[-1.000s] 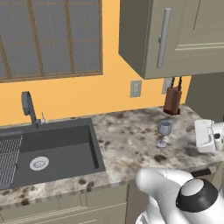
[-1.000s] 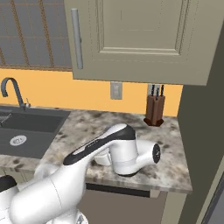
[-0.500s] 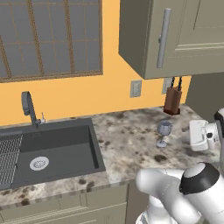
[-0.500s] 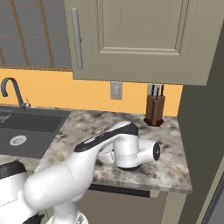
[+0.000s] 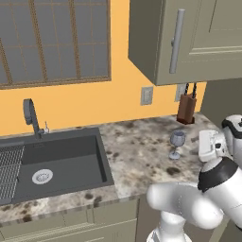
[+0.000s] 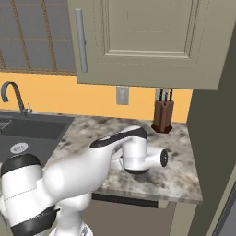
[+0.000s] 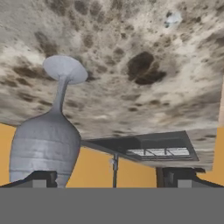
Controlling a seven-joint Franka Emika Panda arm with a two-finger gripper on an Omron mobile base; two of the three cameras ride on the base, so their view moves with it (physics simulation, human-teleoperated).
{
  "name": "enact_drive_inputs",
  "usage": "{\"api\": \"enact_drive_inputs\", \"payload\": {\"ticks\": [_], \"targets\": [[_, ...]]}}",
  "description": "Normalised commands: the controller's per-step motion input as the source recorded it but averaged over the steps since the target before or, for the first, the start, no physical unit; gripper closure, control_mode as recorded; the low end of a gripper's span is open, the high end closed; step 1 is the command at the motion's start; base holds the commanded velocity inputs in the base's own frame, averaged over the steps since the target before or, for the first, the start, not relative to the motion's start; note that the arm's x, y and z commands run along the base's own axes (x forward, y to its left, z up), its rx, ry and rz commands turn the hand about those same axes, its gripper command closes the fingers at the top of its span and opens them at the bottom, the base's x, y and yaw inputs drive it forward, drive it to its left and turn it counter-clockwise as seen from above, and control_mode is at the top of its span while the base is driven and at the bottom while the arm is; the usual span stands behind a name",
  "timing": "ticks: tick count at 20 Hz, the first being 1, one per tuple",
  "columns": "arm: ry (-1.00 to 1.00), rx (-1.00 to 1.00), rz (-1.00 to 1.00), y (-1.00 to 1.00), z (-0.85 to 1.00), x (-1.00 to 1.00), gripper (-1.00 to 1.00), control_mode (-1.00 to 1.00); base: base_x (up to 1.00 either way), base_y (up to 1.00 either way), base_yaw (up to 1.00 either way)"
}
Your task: Retrieve the wine glasses from the counter and place one next to each plate.
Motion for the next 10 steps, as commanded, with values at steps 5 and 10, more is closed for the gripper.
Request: {"api": "enact_drive_inputs", "payload": {"ticks": [5, 10], "targets": [[0.00, 0.00, 0.00, -0.02, -0.32, 0.27, -1.00, -1.00, 0.00, 0.00, 0.00], [0.00, 0.00, 0.00, -0.12, -0.36, 0.15, -1.00, -1.00, 0.00, 0.00, 0.00]]}}
